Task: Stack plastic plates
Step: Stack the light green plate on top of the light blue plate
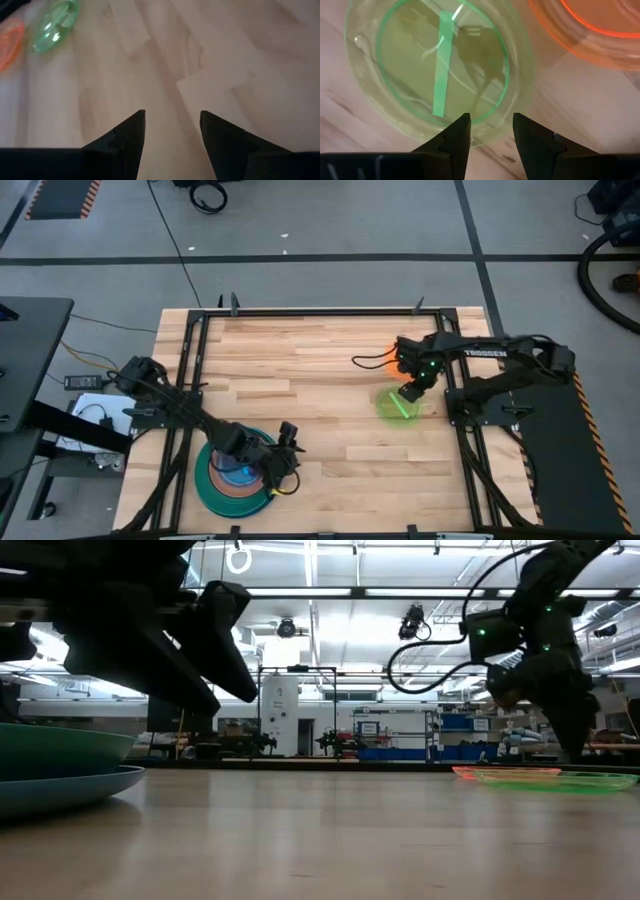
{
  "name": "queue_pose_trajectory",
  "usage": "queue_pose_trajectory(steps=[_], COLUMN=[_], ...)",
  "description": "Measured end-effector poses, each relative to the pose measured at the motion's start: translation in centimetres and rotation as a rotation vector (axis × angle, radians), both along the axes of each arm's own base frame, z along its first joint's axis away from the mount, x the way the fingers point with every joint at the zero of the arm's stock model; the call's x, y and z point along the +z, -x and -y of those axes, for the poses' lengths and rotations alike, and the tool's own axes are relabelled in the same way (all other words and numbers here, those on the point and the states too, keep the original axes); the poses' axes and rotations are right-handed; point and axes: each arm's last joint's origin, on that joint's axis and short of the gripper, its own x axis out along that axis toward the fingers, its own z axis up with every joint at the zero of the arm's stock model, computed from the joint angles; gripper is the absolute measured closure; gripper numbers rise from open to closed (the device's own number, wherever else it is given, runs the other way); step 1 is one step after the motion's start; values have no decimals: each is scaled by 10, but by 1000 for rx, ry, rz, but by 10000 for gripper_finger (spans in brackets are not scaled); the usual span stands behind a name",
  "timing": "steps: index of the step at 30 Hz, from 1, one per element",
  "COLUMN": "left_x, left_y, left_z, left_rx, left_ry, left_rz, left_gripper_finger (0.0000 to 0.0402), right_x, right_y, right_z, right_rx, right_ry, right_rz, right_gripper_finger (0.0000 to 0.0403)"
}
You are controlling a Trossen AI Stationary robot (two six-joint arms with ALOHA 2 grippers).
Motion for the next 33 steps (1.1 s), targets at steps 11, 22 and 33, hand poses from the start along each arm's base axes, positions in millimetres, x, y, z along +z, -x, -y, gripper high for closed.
queue_pose_trajectory(steps=[11,22,33], left_x=[4,4,15], left_y=[-14,-14,-5], left_z=[-14,-12,-11], left_rx=[-83,-69,-61], left_ry=[99,123,129], left_rz=[23,26,17], left_gripper_finger=[206,206,206], right_x=[-14,-19,-32], right_y=[10,6,-12], right_z=[0,12,10], right_rx=[-73,-147,-120], right_ry=[82,98,43], right_rz=[4,23,68], right_gripper_finger=[245,245,245])
